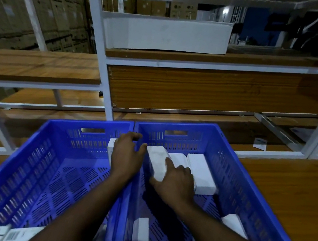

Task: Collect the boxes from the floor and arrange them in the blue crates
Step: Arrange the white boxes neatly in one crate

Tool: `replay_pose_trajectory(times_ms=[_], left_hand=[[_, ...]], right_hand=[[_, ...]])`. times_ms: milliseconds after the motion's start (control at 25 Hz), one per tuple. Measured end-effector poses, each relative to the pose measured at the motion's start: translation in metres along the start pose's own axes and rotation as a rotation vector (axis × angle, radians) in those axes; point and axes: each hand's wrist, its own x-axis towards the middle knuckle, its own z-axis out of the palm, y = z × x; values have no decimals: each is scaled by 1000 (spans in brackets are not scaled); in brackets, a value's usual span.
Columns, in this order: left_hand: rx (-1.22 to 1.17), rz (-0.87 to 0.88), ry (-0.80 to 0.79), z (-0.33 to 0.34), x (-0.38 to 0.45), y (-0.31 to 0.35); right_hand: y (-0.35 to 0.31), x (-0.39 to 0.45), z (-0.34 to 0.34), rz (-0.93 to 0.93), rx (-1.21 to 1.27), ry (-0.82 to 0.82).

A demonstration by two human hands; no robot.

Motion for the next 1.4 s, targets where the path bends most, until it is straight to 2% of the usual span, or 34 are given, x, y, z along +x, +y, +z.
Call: replay_pose_trajectory(times_ms=[280,520,720,920,1040,1240,1400], left_hand=[[-80,-61,-37,2,1,-3],[-109,-45,-47,5,2,-6],[-112,-42,-43,6,4,-8],[-132,-63,-47,7,6,-8],[-194,-102,-54,4,5,-9],[-307,-178,-104,-5,5,-11],[-291,-141,-179,-12,5,-11]], right_hand=[[-1,-2,40,-31,-137,-128],[-1,15,47,-215,-346,-113],[6,25,52,-177,-471,-190],[14,31,58,-243,-557,-283],[17,31,49,-221,-460,-333],[9,25,13,-101,-89,-344],[-10,11,-9,1,292,-651]])
